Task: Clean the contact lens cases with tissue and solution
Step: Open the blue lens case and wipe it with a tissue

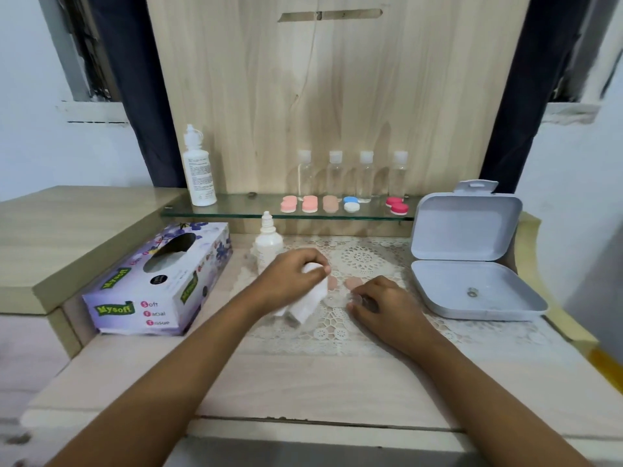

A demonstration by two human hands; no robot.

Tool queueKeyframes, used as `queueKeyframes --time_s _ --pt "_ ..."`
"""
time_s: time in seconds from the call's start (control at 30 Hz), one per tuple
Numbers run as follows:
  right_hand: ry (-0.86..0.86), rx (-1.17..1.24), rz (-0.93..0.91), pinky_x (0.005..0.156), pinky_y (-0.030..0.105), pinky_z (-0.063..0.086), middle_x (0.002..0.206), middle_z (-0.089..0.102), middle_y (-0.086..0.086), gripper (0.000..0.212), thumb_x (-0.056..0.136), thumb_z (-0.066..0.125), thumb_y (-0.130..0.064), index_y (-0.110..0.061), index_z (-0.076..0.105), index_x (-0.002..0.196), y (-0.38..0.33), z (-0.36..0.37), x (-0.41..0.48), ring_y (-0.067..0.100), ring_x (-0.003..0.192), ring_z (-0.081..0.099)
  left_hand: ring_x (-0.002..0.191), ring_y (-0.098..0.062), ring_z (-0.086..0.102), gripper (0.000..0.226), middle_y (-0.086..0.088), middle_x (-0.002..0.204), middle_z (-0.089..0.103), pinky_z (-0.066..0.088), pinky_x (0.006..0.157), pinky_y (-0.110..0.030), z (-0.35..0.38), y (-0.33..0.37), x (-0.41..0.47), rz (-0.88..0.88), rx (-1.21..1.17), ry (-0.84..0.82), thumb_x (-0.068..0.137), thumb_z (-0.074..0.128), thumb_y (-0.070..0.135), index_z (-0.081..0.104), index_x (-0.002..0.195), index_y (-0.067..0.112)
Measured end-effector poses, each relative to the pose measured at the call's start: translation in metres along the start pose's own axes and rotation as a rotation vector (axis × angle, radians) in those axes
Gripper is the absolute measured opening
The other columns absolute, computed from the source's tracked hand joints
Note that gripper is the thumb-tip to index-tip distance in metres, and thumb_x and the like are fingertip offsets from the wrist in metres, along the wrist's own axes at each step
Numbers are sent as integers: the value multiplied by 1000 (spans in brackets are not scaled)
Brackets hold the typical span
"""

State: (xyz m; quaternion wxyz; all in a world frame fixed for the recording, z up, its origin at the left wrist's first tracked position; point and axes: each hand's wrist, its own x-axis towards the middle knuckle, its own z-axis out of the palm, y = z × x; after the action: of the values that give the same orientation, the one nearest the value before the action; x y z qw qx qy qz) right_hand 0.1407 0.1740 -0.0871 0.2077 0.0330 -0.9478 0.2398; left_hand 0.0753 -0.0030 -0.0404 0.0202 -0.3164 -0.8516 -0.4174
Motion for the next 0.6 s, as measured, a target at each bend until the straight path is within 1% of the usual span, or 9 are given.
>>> queueKeyframes --time_s 0.03,0.1,0.17,0.2,0.3,0.4,0.43,0.5,0.6 --pt "-1 0 -1 67 5 29 104 57 2 25 87 59 -31 -16 66 106 0 0 0 15 98 50 94 -11 55 11 8 104 61 43 70 -21 7 -3 3 0 36 -23 93 53 26 63 96 24" --pt "-1 0 -7 68 6 28 101 56 1 25 87 59 -31 -16 65 107 1 1 1 13 95 49 100 -9 52 19 4 114 58 39 76 -22 19 -8 8 14 99 -55 95 49 24 63 107 21" --pt "2 8 -11 69 4 28 96 53 -2 24 87 59 -31 -17 66 106 2 2 1 12 94 48 102 -4 48 22 7 114 55 35 79 -18 27 -12 9 35 103 -60 94 48 21 58 115 22" --pt "0 11 -12 68 6 27 94 51 -4 24 87 59 -31 -17 65 106 2 2 2 12 94 47 98 -3 49 22 9 111 54 35 77 -15 30 -13 8 38 82 -53 94 50 20 55 115 23" --pt "-10 16 -12 73 13 26 95 50 -4 26 87 59 -31 -17 65 107 4 4 3 13 97 48 83 1 50 16 9 95 55 36 67 -6 34 -20 5 72 66 -2 89 57 19 49 102 24" --pt "-7 28 -9 78 17 30 96 53 -2 26 87 60 -32 -17 66 108 6 5 3 15 100 49 79 -3 52 8 7 86 58 38 66 -12 34 -26 4 138 75 46 86 62 19 54 87 19" --pt "-4 34 -10 79 17 31 97 54 -1 26 86 60 -32 -17 66 107 6 6 3 15 100 49 80 -3 52 6 8 86 58 39 69 -15 34 -27 4 161 89 53 85 63 19 58 84 18" --pt "-8 39 -10 79 17 30 99 56 0 26 87 60 -31 -17 66 107 6 6 3 15 101 48 84 -1 54 6 10 88 58 42 76 -19 33 -30 3 213 144 54 85 65 24 65 84 18" --pt "-20 38 -13 79 18 30 101 56 0 26 87 60 -32 -17 65 107 6 5 3 14 101 47 90 0 53 16 13 93 54 41 80 -14 26 -32 -2 300 222 7 86 65 29 72 92 16"
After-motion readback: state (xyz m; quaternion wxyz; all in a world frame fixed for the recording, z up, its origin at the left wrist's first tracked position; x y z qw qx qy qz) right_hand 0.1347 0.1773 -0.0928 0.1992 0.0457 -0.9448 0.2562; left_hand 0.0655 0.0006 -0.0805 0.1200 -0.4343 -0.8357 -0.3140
